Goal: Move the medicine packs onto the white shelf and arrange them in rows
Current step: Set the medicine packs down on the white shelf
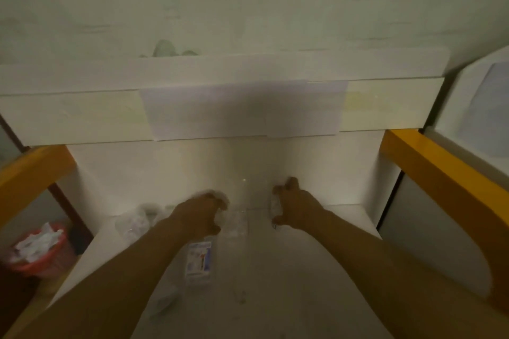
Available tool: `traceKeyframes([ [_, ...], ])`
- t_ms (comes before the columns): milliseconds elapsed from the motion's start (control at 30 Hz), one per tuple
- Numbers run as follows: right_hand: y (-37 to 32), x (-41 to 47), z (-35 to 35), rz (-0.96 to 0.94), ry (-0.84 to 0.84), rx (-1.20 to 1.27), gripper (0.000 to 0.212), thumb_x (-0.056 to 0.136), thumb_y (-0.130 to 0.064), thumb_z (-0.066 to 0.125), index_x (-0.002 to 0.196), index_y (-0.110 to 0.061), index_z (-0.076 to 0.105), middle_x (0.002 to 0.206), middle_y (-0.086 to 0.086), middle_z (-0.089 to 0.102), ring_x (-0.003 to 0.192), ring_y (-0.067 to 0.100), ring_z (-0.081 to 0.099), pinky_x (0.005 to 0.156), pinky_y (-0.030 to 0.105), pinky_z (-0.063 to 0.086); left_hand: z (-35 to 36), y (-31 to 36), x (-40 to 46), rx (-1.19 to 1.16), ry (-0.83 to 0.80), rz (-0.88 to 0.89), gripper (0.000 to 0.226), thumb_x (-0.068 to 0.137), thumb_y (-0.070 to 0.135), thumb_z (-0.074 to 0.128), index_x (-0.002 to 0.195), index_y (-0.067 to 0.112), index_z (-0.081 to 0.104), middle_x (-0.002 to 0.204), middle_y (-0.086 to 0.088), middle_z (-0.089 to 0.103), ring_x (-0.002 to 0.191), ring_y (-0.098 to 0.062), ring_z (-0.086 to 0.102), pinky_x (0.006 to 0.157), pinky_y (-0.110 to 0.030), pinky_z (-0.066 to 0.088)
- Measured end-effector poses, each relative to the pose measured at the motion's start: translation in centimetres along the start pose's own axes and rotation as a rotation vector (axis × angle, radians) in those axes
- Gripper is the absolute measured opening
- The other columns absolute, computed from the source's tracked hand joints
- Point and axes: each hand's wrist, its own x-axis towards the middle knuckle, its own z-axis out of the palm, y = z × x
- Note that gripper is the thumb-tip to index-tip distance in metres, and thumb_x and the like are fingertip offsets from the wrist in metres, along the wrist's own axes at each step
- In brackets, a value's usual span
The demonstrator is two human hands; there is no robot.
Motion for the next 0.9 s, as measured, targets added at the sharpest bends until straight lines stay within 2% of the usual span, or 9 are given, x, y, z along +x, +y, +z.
traceKeyframes([
  [67, -0.2, -0.1, -0.3, 0.019, -0.008, 0.019, 0.084, 0.076, -0.040, 0.079, 0.143, -0.015, 0.036, 0.146, 0.013, 0.020, 0.116, 0.035, 0.053, 0.096, 0.040, 0.050, -0.1, -0.2, 0.0, -0.034, -0.006, 0.021, 0.067, 0.082, 0.039, 0.070, 0.141, 0.028, 0.040, 0.145, 0.004, 0.039, 0.130, -0.016, 0.043, 0.103, -0.026, 0.036],
  [167, -0.4, -0.6, -0.7, 0.014, -0.050, 0.043, 0.089, 0.074, -0.039, 0.080, 0.147, -0.019, 0.033, 0.149, 0.010, 0.022, 0.122, 0.034, 0.050, 0.100, 0.041, 0.048, -0.6, -0.3, -0.2, -0.024, -0.084, 0.079, 0.079, 0.077, 0.035, 0.076, 0.144, 0.027, 0.035, 0.148, 0.003, 0.034, 0.134, -0.017, 0.039, 0.106, -0.025, 0.033],
  [300, -0.5, -1.8, -2.1, -0.005, -0.056, 0.057, 0.092, 0.074, -0.040, 0.080, 0.149, -0.023, 0.030, 0.150, 0.008, 0.034, 0.132, 0.027, 0.042, 0.106, 0.039, 0.042, -2.1, -0.1, -0.6, 0.036, -0.120, 0.128, 0.081, 0.078, 0.031, 0.076, 0.145, 0.029, 0.030, 0.145, 0.000, 0.037, 0.131, -0.018, 0.042, 0.106, -0.025, 0.034],
  [400, -0.6, -2.8, -5.2, 0.015, -0.027, 0.046, 0.098, 0.069, -0.042, 0.083, 0.147, -0.019, 0.027, 0.143, 0.010, 0.043, 0.125, 0.028, 0.049, 0.100, 0.040, 0.046, -5.0, 0.2, -1.0, 0.039, -0.156, 0.121, 0.092, 0.074, 0.038, 0.078, 0.146, 0.030, 0.023, 0.147, 0.000, 0.037, 0.131, -0.018, 0.040, 0.110, -0.031, 0.033],
  [467, -0.7, -3.8, -7.8, 0.025, 0.018, 0.001, 0.094, 0.068, -0.044, 0.084, 0.142, -0.019, 0.031, 0.137, 0.010, 0.049, 0.119, 0.029, 0.053, 0.095, 0.040, 0.049, -7.8, 1.2, -1.3, 0.096, -0.152, 0.136, 0.091, 0.073, 0.041, 0.078, 0.146, 0.031, 0.025, 0.147, 0.002, 0.039, 0.132, -0.018, 0.040, 0.109, -0.031, 0.033],
  [600, -0.4, -6.2, -12.8, 0.029, 0.116, -0.081, 0.089, 0.066, -0.048, 0.083, 0.138, -0.025, 0.037, 0.134, 0.005, 0.052, 0.117, 0.028, 0.054, 0.095, 0.043, 0.049, -13.5, 4.1, -1.6, 0.122, -0.055, 0.218, 0.084, 0.073, 0.048, 0.076, 0.143, 0.028, 0.034, 0.141, 0.006, 0.047, 0.129, -0.015, 0.043, 0.103, -0.027, 0.034],
  [767, 1.6, -10.2, -19.3, 0.030, 0.258, -0.176, 0.081, 0.069, -0.051, 0.079, 0.137, -0.032, 0.039, 0.132, 0.000, 0.051, 0.119, 0.025, 0.052, 0.094, 0.042, 0.048, -18.8, 9.4, -1.1, 0.081, 0.122, 0.381, 0.069, 0.070, 0.054, 0.077, 0.131, 0.033, 0.049, 0.131, 0.006, 0.052, 0.118, -0.014, 0.049, 0.098, -0.025, 0.037],
  [900, 4.2, -14.2, -23.4, 0.079, 0.378, -0.180, 0.077, 0.070, -0.051, 0.078, 0.136, -0.031, 0.041, 0.133, 0.000, 0.052, 0.117, 0.024, 0.052, 0.093, 0.041, 0.049, -21.7, 15.2, -1.4, 0.071, 0.234, 0.509, 0.063, 0.070, 0.056, 0.076, 0.125, 0.036, 0.053, 0.126, 0.009, 0.054, 0.111, -0.010, 0.050, 0.095, -0.025, 0.039],
])
